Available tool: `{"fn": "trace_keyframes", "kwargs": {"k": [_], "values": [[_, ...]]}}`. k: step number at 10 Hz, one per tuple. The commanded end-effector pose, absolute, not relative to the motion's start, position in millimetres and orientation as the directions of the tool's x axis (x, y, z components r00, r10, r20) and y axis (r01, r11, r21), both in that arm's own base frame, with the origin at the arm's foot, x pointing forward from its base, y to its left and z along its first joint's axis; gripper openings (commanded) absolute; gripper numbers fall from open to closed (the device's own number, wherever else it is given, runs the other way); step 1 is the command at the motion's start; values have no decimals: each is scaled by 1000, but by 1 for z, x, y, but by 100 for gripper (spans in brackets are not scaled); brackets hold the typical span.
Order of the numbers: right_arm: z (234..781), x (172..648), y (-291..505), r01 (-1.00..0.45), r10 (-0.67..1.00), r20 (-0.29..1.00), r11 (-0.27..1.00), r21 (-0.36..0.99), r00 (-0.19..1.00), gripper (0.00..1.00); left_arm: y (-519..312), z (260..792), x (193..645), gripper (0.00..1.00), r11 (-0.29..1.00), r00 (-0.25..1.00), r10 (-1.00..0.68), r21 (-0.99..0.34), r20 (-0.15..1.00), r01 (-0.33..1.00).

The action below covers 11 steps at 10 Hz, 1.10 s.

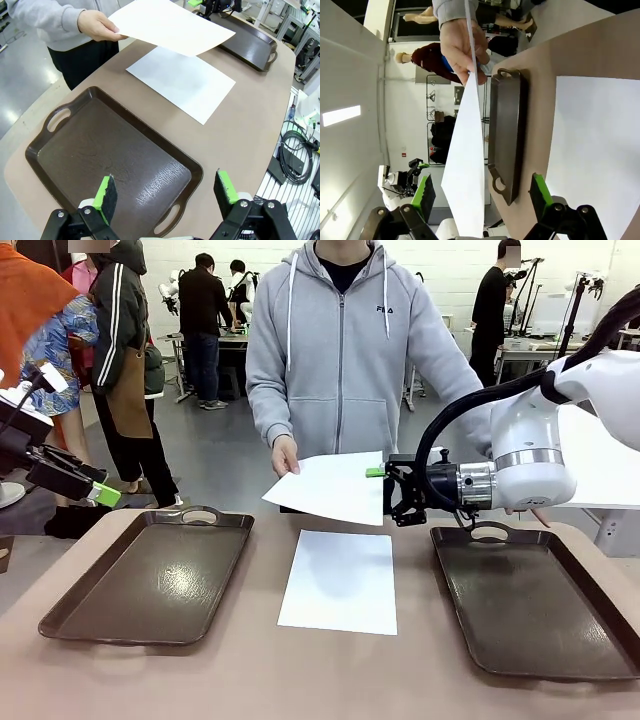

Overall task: Sort the A4 documents.
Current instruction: Receive the A4 Paper.

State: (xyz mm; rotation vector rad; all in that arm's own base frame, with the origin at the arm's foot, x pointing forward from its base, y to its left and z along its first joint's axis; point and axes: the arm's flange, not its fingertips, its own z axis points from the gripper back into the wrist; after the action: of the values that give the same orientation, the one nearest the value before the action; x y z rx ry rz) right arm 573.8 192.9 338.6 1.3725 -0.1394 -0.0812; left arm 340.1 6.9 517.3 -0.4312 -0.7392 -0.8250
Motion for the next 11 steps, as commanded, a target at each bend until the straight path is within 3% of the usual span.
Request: {"fn": "trace_keyframes", "kwargs": {"k": [1,4,7,8,9,10,11], "values": [[340,578,205,-14,-147,36,144,989,989,100,8,516,341,100,607,449,-496,-74,743,791],[337,577,210,0,-121,15,125,992,993,100,8,516,341,100,607,449,-496,-74,743,791],[333,578,215,-12,-110,28,148,989,993,79,8,516,341,100,607,449,-496,-74,743,791],[332,579,215,-14,-114,32,151,988,993,80,8,516,341,100,607,449,-496,-74,743,791],[332,579,214,-14,-118,32,149,989,993,64,8,516,341,100,607,449,-496,-74,743,791],[332,579,214,-16,-118,34,149,989,992,64,8,516,341,100,607,449,-496,-74,743,791],[332,579,214,-17,-119,35,147,989,992,48,8,516,341,100,607,449,-496,-74,743,791]]}}
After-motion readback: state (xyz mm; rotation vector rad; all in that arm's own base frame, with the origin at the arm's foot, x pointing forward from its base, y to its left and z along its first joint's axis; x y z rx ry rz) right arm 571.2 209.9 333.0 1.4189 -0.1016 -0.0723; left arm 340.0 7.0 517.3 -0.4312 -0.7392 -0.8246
